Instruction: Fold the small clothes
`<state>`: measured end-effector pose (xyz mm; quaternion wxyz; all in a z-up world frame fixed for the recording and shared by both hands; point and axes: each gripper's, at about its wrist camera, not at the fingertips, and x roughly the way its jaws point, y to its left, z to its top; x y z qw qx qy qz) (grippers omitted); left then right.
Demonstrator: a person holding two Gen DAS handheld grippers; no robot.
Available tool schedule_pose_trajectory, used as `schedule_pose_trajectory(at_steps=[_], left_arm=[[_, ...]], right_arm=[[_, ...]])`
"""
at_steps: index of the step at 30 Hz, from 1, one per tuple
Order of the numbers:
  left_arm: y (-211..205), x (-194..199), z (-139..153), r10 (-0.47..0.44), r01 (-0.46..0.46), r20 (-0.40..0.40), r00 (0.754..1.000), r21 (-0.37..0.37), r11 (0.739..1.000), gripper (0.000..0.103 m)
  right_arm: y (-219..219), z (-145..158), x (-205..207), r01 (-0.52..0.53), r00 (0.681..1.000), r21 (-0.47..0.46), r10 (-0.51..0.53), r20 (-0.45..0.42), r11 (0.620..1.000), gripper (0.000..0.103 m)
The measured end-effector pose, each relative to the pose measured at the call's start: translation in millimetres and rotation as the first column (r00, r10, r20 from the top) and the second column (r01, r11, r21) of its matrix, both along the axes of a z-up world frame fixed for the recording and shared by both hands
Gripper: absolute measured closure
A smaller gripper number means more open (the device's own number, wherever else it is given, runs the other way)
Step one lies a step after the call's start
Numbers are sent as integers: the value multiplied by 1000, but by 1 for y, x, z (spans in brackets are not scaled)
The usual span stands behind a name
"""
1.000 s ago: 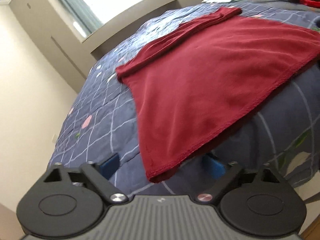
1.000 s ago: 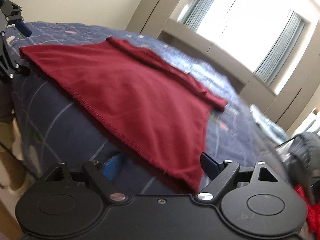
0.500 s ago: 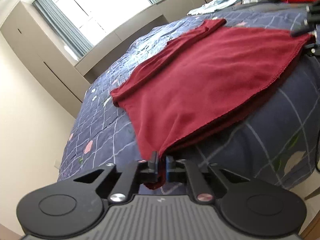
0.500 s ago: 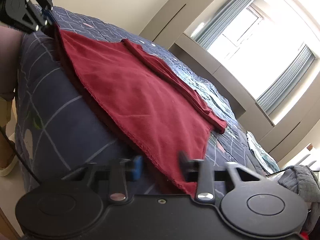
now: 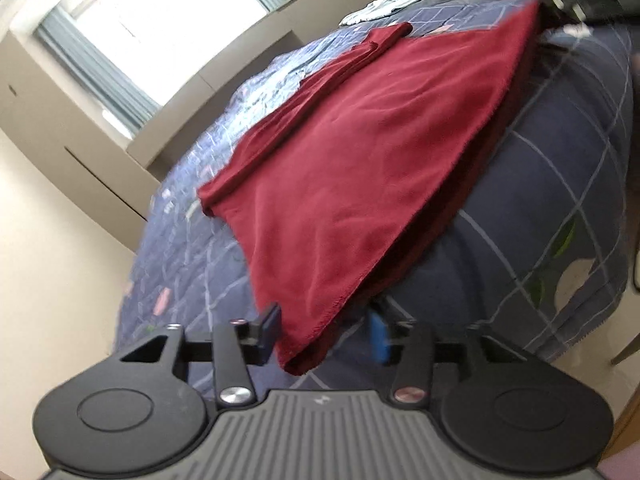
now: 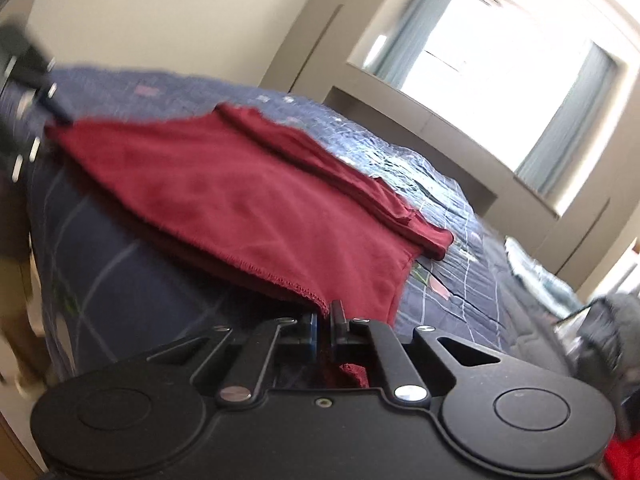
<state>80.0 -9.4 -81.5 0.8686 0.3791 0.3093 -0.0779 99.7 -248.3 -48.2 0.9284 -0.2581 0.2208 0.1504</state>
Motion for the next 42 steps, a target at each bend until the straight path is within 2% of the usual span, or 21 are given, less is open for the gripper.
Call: schedule_pose_trajectory(at_steps=[4, 5, 6, 7, 9, 12, 14, 16, 19, 26, 30, 32, 35, 42], left_arm=[[0, 7, -4, -1, 1, 2, 1000, 8, 1000, 53], [0, 9, -3, 0, 0, 0, 1000, 3, 1000, 59], [0, 11, -2, 1, -1, -9, 1000, -6, 1000, 75], [1, 12, -1, 8, -8, -16, 1000, -16, 1000, 84], [4, 15, 3, 26, -26, -9, 1000, -26, 999, 97], [9, 12, 13, 16, -15, 8, 1000, -59, 998, 99], [12, 7, 21, -18, 19, 17, 1000, -63, 998, 100], [15, 0, 30, -64, 65, 26, 998, -62, 996, 100], [17, -10, 40, -113, 114, 34, 993, -58, 992, 100], [24, -33, 56, -221, 216, -67, 973, -66, 974, 100], [37, -34, 72, -224, 198, -172, 959, -154, 968, 100], [42, -23, 82, -208, 169, -195, 958, -200, 965, 100], [47, 10, 105, -170, 106, -205, 964, -292, 951, 100], [53, 120, 170, -68, 6, -175, 982, -332, 943, 100]], right_arm=[[0, 14, 5, 0, 1000, 24, 0, 15, 1000, 98], [1, 15, 5, -2, 1000, 21, 2, 18, 1000, 98], [2, 15, 5, -5, 1000, 14, 4, 19, 1000, 98], [3, 14, 4, -7, 1000, 5, 7, 19, 1000, 98], [4, 12, 2, -10, 1000, -7, 10, 14, 1000, 98], [4, 8, -4, -46, 999, -48, 46, 9, 998, 99], [7, 6, -10, -97, 995, -129, 99, 2, 987, 99], [9, 4, -15, -145, 989, -232, 149, 2, 962, 100], [6, 10, -19, -223, 975, -297, 217, -54, 928, 100], [-4, 37, -34, -348, 930, -286, 290, -226, 893, 100], [-3, 54, -51, -412, 892, -266, 325, -315, 872, 100], [-3, 65, -42, -412, 889, -251, 326, -323, 876, 100], [-8, 88, -8, -398, 892, -211, 323, -316, 893, 100], [-9, 153, 97, -341, 908, -161, 280, -312, 926, 99]])
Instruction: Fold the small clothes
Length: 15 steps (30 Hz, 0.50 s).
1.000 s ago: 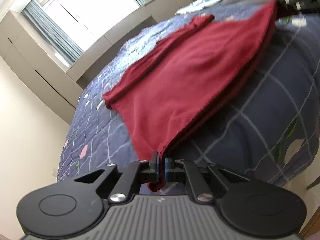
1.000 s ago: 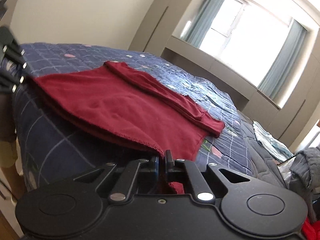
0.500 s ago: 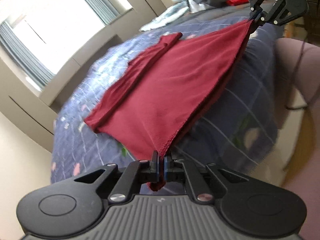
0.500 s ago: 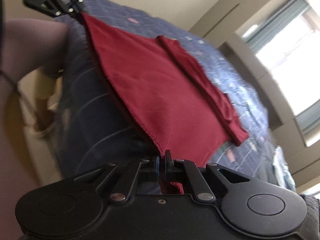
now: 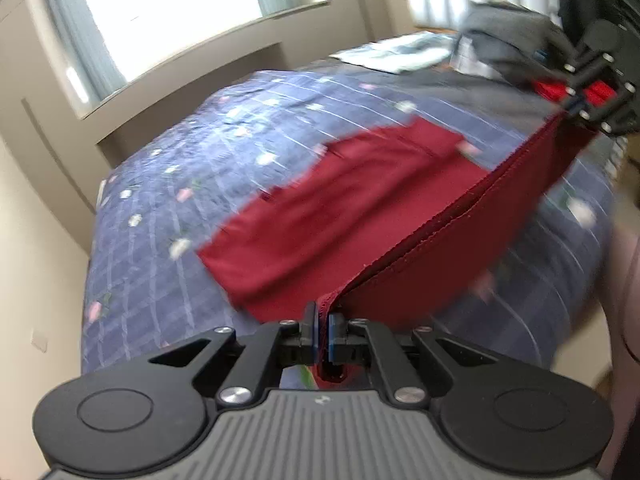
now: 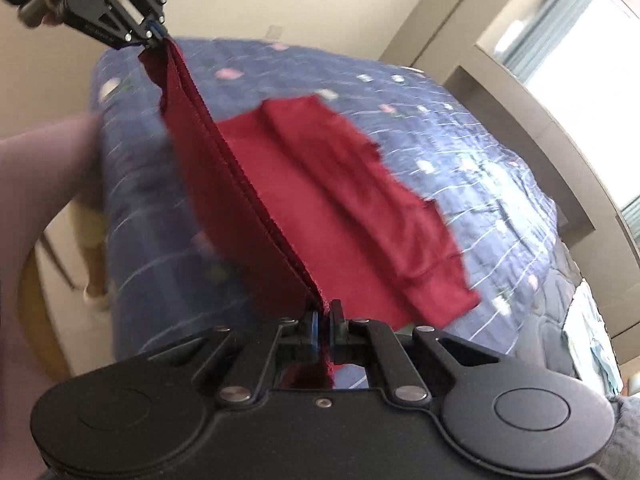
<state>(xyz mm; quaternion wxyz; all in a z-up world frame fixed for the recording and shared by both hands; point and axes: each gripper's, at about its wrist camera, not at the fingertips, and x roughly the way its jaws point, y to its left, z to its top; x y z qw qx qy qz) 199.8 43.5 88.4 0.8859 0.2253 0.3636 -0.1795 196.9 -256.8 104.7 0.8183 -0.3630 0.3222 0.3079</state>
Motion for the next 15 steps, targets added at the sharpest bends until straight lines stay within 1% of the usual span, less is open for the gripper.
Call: schedule_pose_trajectory(at_steps=[1, 4, 6, 8, 10, 12, 13, 15], left_arm=[[-1, 18, 7, 24, -24, -3, 1000, -5, 1000, 100], [-3, 77, 19, 95, -95, -15, 995, -9, 995, 100], [-4, 116, 21, 141, -142, -31, 989, -13, 990, 100], [-2, 150, 18, 183, -185, -55, 982, -38, 982, 100], [3, 183, 12, 217, -222, -74, 973, -61, 973, 100], [6, 213, 3, 241, -246, -81, 967, -67, 967, 100], [7, 225, -3, 250, -255, -78, 965, -63, 965, 100], [5, 247, -16, 276, -279, -71, 958, -33, 960, 100]], right_arm=[[1, 7, 18, 5, 1000, 3, -5, 10, 1000, 99], [6, 17, 66, 15, 999, -1, -14, 32, 1000, 99], [9, 18, 95, 14, 999, -7, -14, 52, 1000, 99], [10, 14, 125, 17, 997, -23, -15, 77, 1000, 99], [10, 10, 153, 32, 996, -17, -30, 84, 999, 99], [9, 0, 181, 56, 993, -19, -54, 102, 998, 99], [8, -7, 194, 73, 991, -16, -71, 110, 997, 98], [6, -23, 222, 111, 987, 1, -110, 114, 994, 97]])
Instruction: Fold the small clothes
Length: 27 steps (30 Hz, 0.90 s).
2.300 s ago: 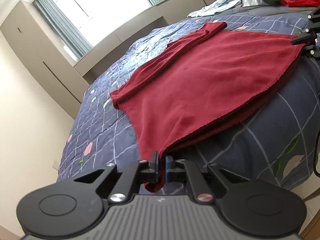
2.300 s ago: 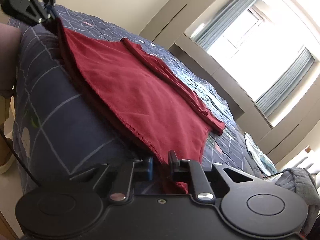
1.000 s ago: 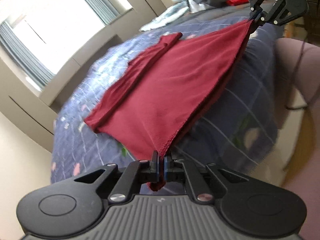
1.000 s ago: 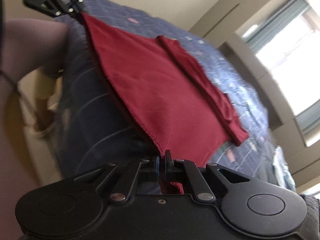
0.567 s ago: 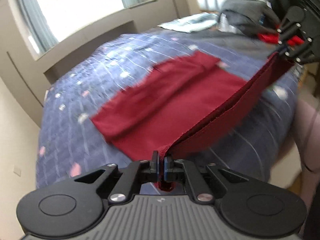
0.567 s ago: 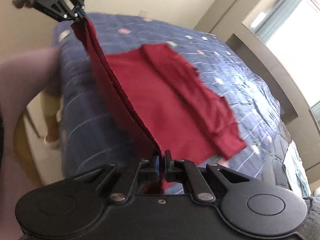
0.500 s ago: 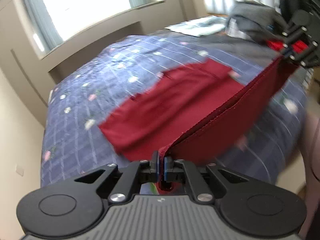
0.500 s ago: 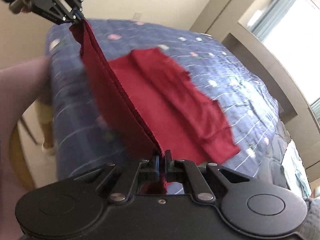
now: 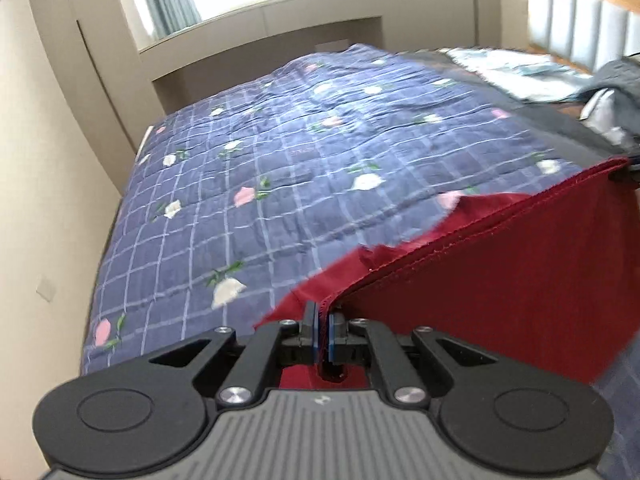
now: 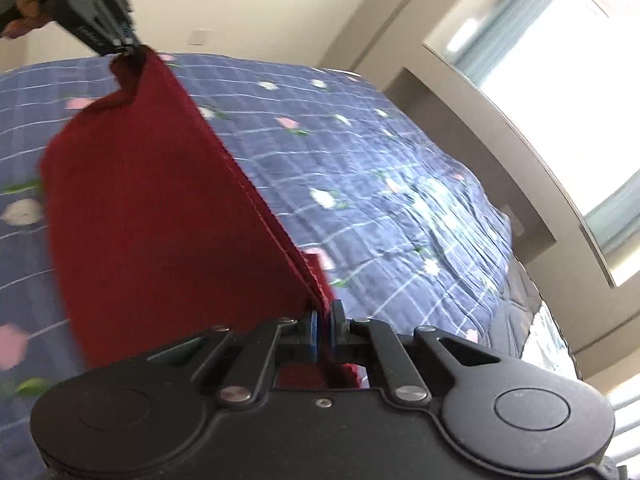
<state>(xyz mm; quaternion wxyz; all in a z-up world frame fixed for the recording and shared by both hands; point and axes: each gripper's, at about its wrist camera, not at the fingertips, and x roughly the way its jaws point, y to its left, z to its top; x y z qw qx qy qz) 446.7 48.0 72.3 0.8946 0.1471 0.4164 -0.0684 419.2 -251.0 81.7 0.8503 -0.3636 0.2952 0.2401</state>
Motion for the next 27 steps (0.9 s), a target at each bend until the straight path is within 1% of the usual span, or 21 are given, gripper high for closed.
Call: schedule_pose_trajectory(at_steps=[3, 5, 10, 16, 18, 19, 20, 21, 22, 23, 24, 25, 27], left_arm=[[-5, 33, -22, 13, -13, -2, 1000, 35, 999, 100], [-7, 53, -38, 21, -20, -17, 1000, 40, 999, 100], [4, 99, -80, 59, -60, -81, 995, -11, 998, 99], [12, 123, -118, 95, -102, -123, 988, -54, 993, 99], [14, 126, -127, 98, -107, -134, 986, -61, 992, 96], [14, 128, -131, 101, -110, -137, 985, -64, 992, 92], [15, 128, -133, 103, -113, -140, 985, -65, 992, 86], [17, 129, -134, 107, -118, -146, 983, -73, 990, 61], [20, 129, -135, 117, -131, -151, 982, -86, 988, 42], [23, 129, -134, 135, -151, -144, 980, -101, 983, 8], [26, 125, -133, 154, -167, -116, 981, -119, 979, 1], [29, 120, -131, 171, -180, -72, 983, -141, 974, 2], [33, 111, -128, 192, -190, -13, 981, -189, 963, 0]], right_arm=[[-1, -25, 38, 44, 999, 13, -44, 6, 999, 97], [2, -45, 63, 68, 998, 15, -68, -9, 998, 97], [13, -93, 114, 102, 993, 1, -101, -66, 995, 97], [16, -131, 146, 127, 986, 22, -124, -113, 992, 97], [13, -139, 150, 145, 983, 49, -138, -121, 988, 89], [10, -141, 151, 160, 982, 65, -152, -115, 985, 80], [6, -142, 150, 174, 980, 84, -165, -107, 981, 68], [3, -143, 150, 190, 979, 98, -181, -97, 977, 60], [-2, -142, 150, 211, 976, 113, -203, -80, 971, 39], [-7, -141, 150, 234, 972, 136, -227, -63, 963, 18], [-15, -138, 151, 261, 965, 175, -257, -49, 949, 11], [-23, -135, 151, 284, 959, 217, -281, -43, 934, 2], [-45, -128, 152, 341, 938, 337, -340, -64, 878, 2]])
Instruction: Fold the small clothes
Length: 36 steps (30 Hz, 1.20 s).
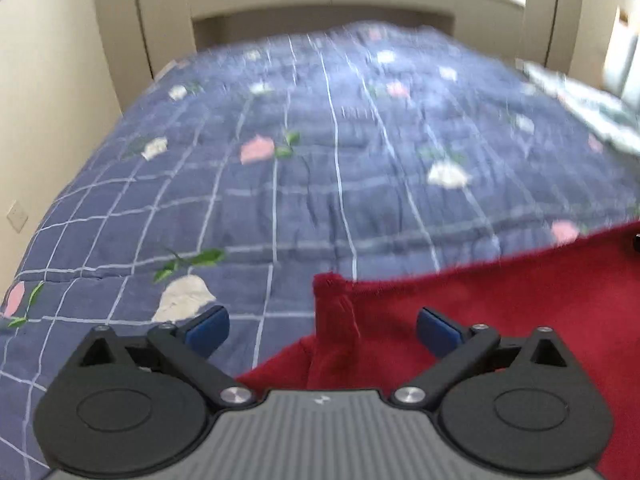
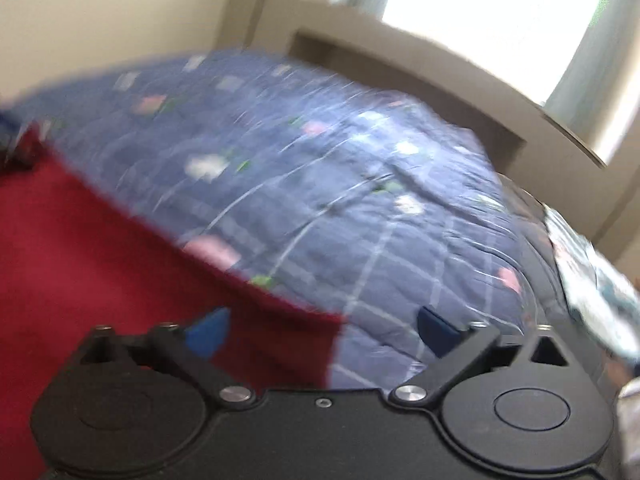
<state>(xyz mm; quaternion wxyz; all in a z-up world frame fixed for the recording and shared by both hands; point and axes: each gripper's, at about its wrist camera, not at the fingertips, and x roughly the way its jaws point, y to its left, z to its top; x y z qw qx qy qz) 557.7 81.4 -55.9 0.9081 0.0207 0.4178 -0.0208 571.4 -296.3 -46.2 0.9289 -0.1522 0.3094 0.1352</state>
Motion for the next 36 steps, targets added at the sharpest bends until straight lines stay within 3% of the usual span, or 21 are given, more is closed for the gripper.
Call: schedule_pose_trajectory(at_steps=[2, 4, 7, 10, 13, 15, 17, 19, 21, 24, 31, 36], left_arm=[[2, -9, 2, 48, -47, 58, 997, -26, 999, 0], [2, -18, 1, 92, -89, 107, 990, -33, 995, 0], [0, -18, -8, 178, -181, 92, 980, 22, 983, 0], [9, -12, -20, 300, -306, 89, 950, 64, 950, 0], [27, -7, -32, 358, -359, 47, 932, -5, 933, 0], [38, -8, -38, 386, -383, 33, 922, -76, 921, 0], [46, -6, -42, 395, -390, 20, 918, -124, 912, 0], [47, -9, -40, 392, -385, 27, 919, -140, 912, 0], [47, -15, -34, 377, -365, 55, 925, -152, 918, 0], [47, -32, -20, 365, -346, 108, 925, -165, 924, 0], [47, -91, 1, 340, -313, 112, 934, -204, 928, 0], [50, -142, -9, 356, -327, 93, 930, -235, 916, 0]], right_arm=[[-17, 4, 1, 82, 997, 110, -80, -21, 991, 1], [-19, 4, -8, 94, 996, 146, -92, -19, 985, 1], [-3, -1, -26, 52, 998, 97, -54, 23, 994, 1], [10, -16, -29, 110, 992, 16, -111, 65, 994, 1], [1, -33, -22, 226, 971, -49, -221, 86, 973, 1], [-12, -42, -20, 257, 965, -26, -254, 70, 966, 1], [-21, -43, -19, 265, 963, 11, -265, 49, 964, 1], [-22, -39, -22, 273, 959, -9, -272, 75, 962, 1], [-24, -32, -27, 299, 948, -38, -292, 124, 954, 1], [-37, -20, -39, 341, 934, -7, -338, 115, 940, 1], [-37, 3, -109, 196, 977, 143, -206, 59, 970, 1], [-16, -7, -159, 176, 982, 145, -185, 48, 974, 1]])
